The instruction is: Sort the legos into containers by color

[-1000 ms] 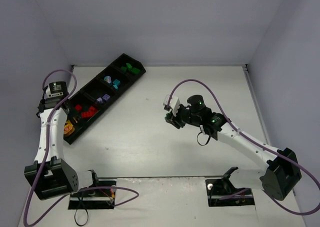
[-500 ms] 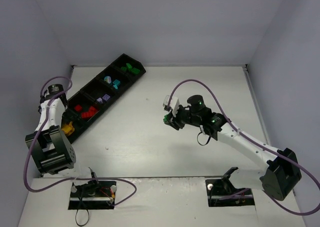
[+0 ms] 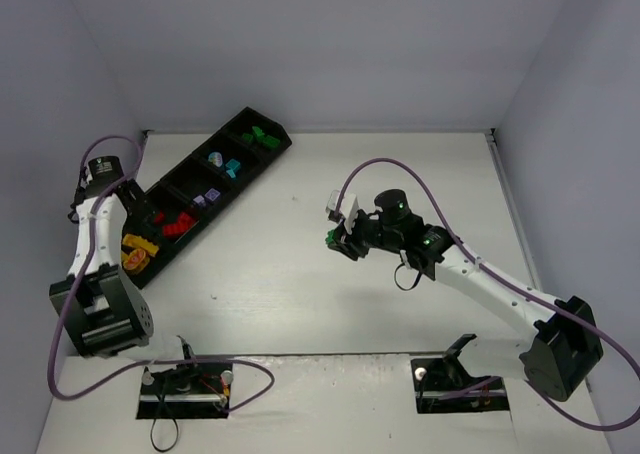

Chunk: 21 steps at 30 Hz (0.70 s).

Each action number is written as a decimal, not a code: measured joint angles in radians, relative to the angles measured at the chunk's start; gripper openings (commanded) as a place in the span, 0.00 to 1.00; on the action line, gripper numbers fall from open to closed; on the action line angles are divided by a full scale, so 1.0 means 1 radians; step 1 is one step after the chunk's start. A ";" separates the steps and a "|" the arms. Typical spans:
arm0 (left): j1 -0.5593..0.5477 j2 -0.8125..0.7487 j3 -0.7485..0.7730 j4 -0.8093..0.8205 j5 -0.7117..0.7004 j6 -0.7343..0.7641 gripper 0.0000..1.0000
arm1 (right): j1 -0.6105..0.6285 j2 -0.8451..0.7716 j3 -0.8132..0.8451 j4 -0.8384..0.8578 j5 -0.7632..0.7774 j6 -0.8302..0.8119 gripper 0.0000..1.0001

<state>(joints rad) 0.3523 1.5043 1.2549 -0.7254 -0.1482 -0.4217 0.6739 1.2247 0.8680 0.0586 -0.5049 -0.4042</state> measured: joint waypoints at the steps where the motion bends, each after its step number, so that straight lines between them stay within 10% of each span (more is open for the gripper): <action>1: -0.015 -0.033 0.000 0.006 0.055 -0.001 0.72 | 0.000 0.000 0.000 0.000 -0.003 -0.001 0.06; 11: -0.481 -0.247 0.005 0.164 0.734 -0.082 0.77 | 0.000 -0.017 0.014 0.000 -0.021 -0.026 0.08; 21: -0.795 -0.157 0.006 0.326 0.922 -0.184 0.79 | 0.000 -0.017 0.024 0.000 -0.025 -0.039 0.08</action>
<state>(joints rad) -0.4431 1.3476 1.2606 -0.3992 0.7738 -0.6060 0.6739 1.2076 0.8925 0.0582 -0.5297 -0.4427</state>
